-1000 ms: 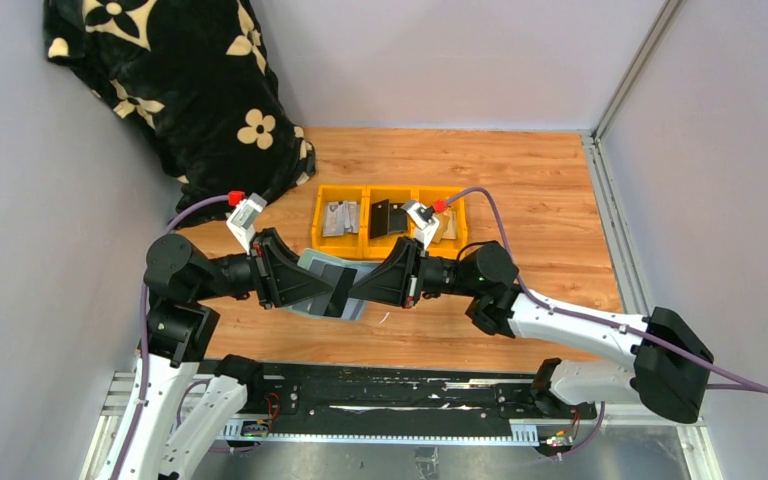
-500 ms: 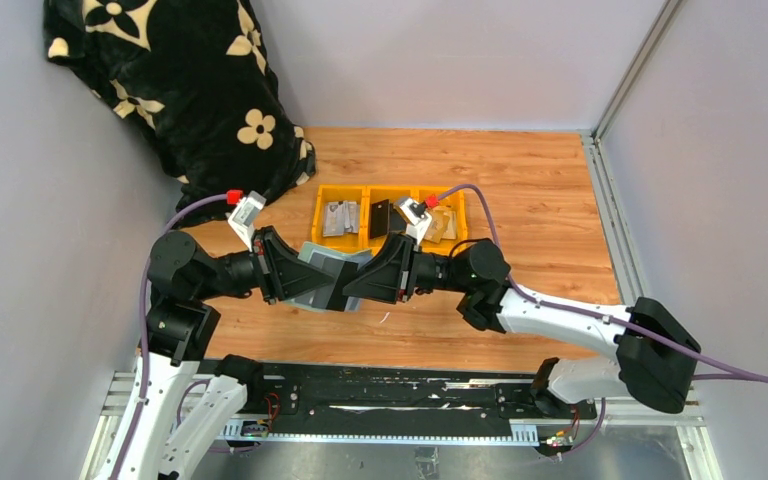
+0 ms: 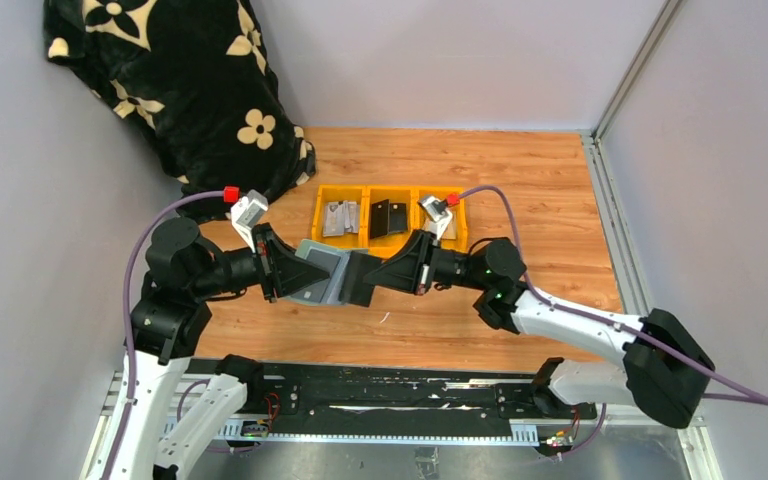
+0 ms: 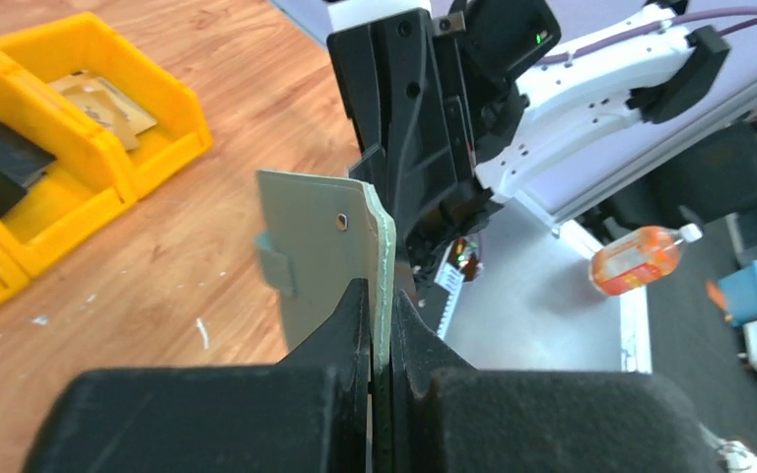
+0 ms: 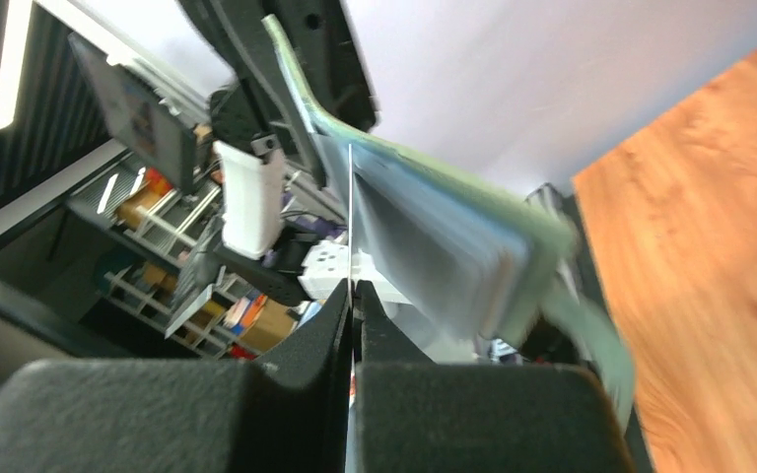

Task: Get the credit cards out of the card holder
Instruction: Remove the credit card from the card holder, then place the credit card in the storage box, then place the card holder at the center of the board.

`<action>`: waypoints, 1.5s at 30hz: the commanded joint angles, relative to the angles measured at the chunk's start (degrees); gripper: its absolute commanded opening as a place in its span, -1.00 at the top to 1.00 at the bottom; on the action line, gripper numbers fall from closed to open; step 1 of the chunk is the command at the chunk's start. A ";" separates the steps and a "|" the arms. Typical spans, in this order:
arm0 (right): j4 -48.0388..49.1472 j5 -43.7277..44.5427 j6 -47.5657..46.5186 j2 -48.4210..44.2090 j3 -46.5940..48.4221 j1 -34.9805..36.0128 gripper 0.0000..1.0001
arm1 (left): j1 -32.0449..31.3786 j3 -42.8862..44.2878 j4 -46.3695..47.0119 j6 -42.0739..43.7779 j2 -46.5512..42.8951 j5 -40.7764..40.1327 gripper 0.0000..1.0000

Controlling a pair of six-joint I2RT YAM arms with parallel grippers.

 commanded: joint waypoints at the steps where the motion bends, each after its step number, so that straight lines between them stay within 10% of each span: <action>1: -8.96 -3.85 -4.72 -5.40 -2.73 -6.76 1.00 | -0.09 3.95 -8.72 13.69 0.29 -2.75 1.00; 7: -53.14 4.08 -30.23 -3.66 12.38 -14.60 1.00 | -0.09 3.57 -12.80 21.09 -0.69 -2.49 1.00; 11: -65.23 7.71 -37.17 9.12 23.98 -19.40 1.00 | -0.09 3.12 -16.46 26.98 -0.33 -1.53 1.00; 27: -76.59 14.44 -43.28 48.01 56.88 -20.70 0.89 | -4.34 2.53 -25.29 49.56 12.16 -7.94 1.00; 37: -77.36 23.22 -44.73 38.80 54.58 -21.30 0.15 | -15.32 3.63 -25.32 61.10 29.92 -35.12 1.00; 45: -75.72 22.51 -42.53 22.17 42.01 -21.34 -0.04 | -17.48 6.54 -22.85 68.14 42.80 -35.51 1.00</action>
